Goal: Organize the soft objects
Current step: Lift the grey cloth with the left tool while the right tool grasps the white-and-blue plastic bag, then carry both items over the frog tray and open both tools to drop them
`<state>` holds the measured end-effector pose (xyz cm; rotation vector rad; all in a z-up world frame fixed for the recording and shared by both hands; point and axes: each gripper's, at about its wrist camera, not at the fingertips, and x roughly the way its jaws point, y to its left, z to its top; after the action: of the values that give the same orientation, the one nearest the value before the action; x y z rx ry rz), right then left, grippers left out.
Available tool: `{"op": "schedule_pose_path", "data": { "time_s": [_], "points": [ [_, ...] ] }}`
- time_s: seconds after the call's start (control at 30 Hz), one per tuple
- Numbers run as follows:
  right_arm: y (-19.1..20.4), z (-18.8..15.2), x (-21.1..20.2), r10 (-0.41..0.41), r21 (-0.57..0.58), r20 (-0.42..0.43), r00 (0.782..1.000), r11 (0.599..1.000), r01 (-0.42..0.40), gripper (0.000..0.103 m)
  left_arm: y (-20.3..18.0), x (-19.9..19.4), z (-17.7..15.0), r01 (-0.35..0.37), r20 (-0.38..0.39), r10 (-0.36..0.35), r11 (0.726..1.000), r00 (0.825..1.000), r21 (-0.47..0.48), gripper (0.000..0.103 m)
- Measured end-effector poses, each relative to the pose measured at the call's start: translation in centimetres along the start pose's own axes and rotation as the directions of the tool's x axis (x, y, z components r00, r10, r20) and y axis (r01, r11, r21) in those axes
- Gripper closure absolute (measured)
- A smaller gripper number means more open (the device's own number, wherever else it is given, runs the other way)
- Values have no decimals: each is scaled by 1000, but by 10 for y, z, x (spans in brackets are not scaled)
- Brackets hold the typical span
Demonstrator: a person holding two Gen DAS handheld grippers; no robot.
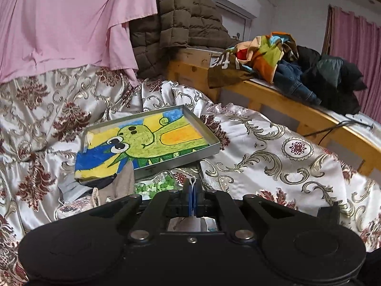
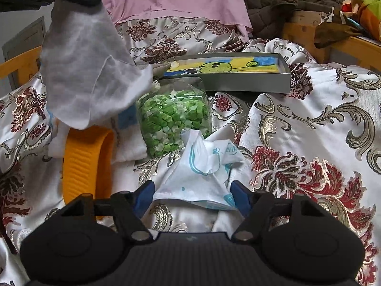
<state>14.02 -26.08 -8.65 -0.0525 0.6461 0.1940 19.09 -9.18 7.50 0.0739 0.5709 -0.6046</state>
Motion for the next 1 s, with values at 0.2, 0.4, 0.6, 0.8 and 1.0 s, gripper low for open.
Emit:
{"op": "schedule_pose_path", "data": {
  "time_s": [0.2, 0.4, 0.6, 0.8, 1.0],
  "points": [
    [2, 1, -7, -8, -11, 34, 999, 1000, 8, 30, -12, 2, -3, -21, 0, 21, 999, 1000, 39, 103],
    [3, 3, -10, -15, -13, 50, 999, 1000, 15, 30, -14, 2, -3, -28, 3, 28, 999, 1000, 42, 103],
    [1, 5, -13, -18, -10, 73, 997, 1000, 18, 30, -10, 2, -3, -39, 3, 39, 998, 999, 45, 103],
    [2, 7, -17, -8, -11, 93, 996, 1000, 9, 30, -5, 3, 1, -51, 8, 51, 998, 999, 35, 103],
    [3, 13, -27, -1, -8, 148, 989, 1000, 2, 30, 5, 3, 10, -28, 29, 29, 999, 999, -23, 103]
  ]
}}
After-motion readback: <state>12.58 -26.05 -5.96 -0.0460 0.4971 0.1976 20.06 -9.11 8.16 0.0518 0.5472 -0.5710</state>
